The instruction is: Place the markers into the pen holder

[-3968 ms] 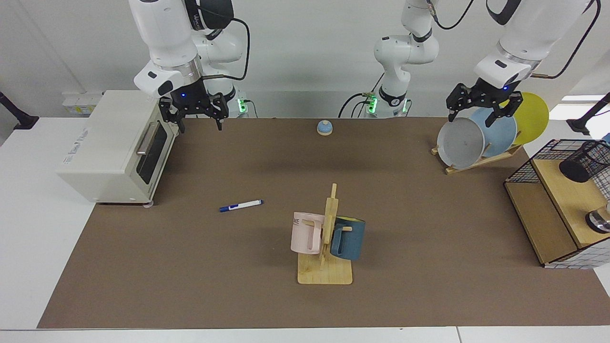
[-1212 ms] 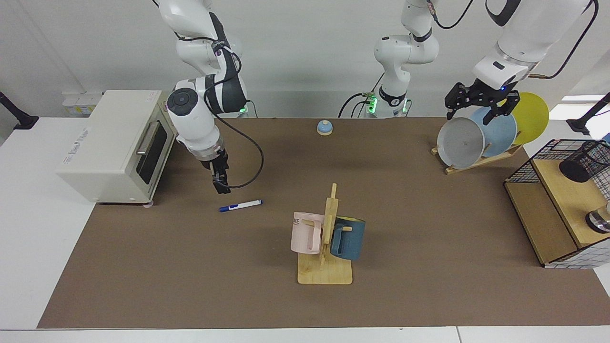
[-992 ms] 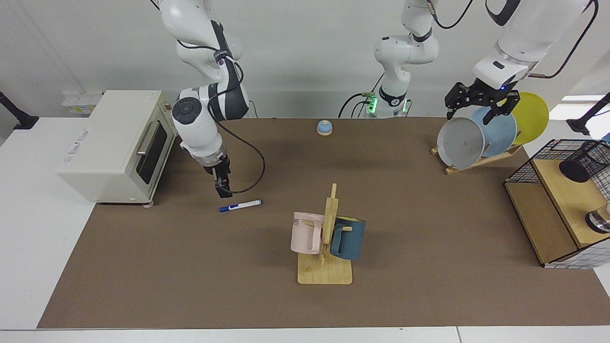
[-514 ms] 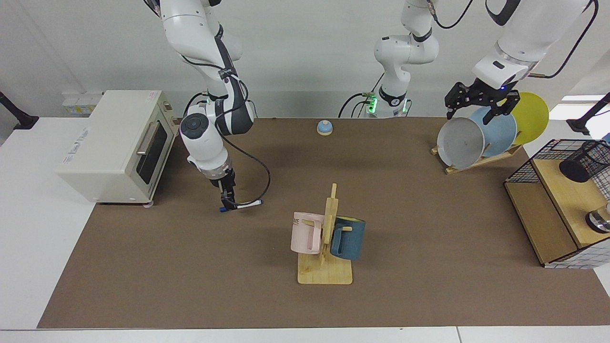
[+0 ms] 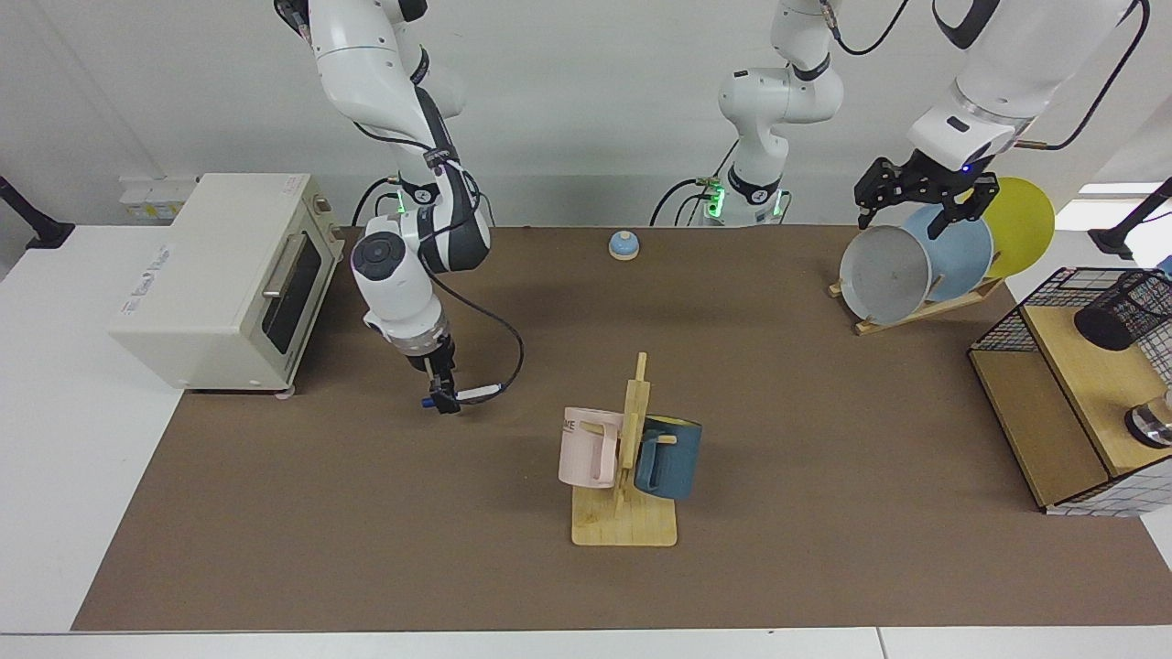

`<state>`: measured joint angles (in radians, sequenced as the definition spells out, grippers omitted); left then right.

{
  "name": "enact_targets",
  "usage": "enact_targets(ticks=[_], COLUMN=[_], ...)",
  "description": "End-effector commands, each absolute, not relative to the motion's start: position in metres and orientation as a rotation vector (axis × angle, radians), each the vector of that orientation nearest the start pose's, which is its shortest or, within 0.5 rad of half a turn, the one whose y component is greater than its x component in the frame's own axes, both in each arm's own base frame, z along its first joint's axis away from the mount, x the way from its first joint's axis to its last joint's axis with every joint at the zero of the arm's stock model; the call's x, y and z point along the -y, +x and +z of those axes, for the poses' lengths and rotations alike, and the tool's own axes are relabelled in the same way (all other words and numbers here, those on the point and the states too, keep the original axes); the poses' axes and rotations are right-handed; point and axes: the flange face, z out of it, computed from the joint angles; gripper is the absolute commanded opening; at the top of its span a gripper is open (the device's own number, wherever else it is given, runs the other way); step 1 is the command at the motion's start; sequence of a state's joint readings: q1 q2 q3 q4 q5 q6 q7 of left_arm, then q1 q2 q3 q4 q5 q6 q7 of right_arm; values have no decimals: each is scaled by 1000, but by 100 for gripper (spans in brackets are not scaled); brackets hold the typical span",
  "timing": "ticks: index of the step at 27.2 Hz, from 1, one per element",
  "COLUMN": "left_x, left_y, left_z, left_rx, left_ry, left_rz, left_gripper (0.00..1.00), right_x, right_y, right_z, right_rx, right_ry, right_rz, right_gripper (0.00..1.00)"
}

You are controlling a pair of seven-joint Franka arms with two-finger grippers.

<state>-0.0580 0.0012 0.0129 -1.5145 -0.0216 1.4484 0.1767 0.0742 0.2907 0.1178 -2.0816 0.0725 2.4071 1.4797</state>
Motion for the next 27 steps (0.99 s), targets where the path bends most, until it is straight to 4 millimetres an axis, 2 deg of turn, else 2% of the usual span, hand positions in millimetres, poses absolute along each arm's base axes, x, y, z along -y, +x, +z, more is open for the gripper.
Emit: enact_targets(ticks=[1, 3, 7, 10, 17, 23, 27], left_x=[29, 29, 28, 28, 28, 31, 33], left_y=[533, 532, 532, 532, 532, 532, 532], left_z=[640, 640, 640, 640, 640, 640, 640], left_rx=[-346, -346, -343, -343, -341, -351, -356], left_ry=[-3151, -3151, -3151, -3151, -3152, -3152, -3153], left_rz=[114, 114, 114, 116, 116, 117, 117], left_gripper=[100, 100, 100, 100, 100, 100, 100], right_x=[-111, -111, -110, -108, -103, -101, -102], right_y=[582, 583, 584, 584, 586, 587, 589], right_z=[281, 281, 280, 280, 281, 283, 289], right_rx=[-1854, -1853, -1853, -1855, -1845, -1848, -1846], right_ry=[-2408, -2401, -2402, -2400, -2411, -2412, -2417], right_rz=[45, 35, 35, 35, 38, 39, 45], right_gripper=[95, 89, 64, 54, 20, 1, 0])
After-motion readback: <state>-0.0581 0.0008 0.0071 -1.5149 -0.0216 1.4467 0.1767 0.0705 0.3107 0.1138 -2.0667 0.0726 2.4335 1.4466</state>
